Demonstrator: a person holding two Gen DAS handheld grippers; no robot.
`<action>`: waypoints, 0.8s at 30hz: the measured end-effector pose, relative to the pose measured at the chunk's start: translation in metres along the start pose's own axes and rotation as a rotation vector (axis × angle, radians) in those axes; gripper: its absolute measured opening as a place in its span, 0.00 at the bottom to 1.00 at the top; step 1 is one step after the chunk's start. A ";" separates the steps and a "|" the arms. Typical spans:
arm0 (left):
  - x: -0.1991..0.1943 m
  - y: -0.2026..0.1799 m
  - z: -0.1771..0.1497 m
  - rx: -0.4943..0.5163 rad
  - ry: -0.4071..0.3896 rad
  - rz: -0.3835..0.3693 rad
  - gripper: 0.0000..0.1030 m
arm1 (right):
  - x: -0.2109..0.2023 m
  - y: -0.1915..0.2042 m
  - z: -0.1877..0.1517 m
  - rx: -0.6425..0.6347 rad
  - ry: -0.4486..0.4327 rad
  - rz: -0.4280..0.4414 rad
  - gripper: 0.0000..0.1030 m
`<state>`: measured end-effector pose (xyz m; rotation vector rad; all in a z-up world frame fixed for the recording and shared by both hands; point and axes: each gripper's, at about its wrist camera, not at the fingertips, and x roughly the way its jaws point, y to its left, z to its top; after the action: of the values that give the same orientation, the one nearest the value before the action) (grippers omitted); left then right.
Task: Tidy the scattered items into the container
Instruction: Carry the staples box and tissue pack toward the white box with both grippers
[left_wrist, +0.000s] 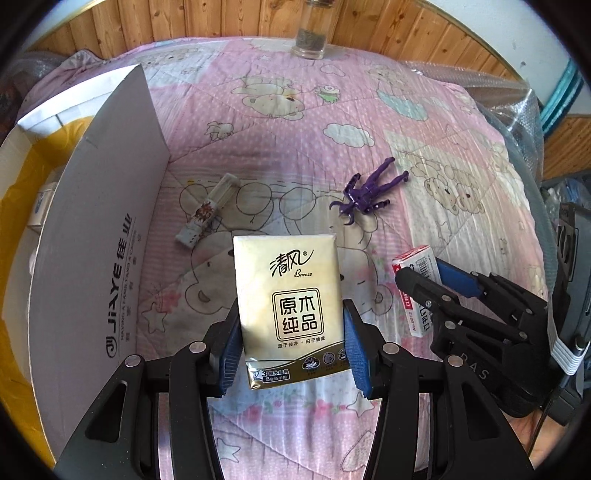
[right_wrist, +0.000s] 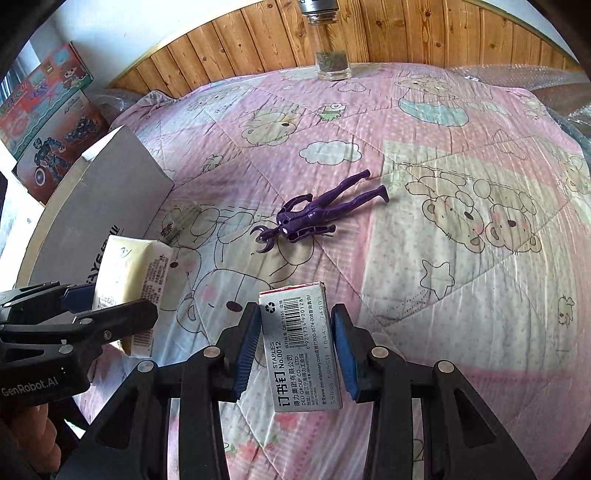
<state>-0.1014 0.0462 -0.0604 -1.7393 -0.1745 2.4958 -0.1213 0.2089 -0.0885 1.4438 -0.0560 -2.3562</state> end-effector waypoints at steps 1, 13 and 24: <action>-0.004 0.000 -0.003 0.007 -0.007 -0.002 0.50 | -0.002 0.001 -0.003 0.004 -0.007 -0.001 0.40; -0.040 0.002 -0.049 0.066 -0.050 -0.041 0.50 | -0.020 0.019 -0.052 0.074 -0.061 -0.052 0.40; -0.070 0.020 -0.071 0.044 -0.101 -0.075 0.50 | -0.052 0.053 -0.084 0.085 -0.119 -0.083 0.40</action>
<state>-0.0105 0.0191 -0.0229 -1.5619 -0.1870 2.5149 -0.0123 0.1899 -0.0721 1.3667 -0.1324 -2.5341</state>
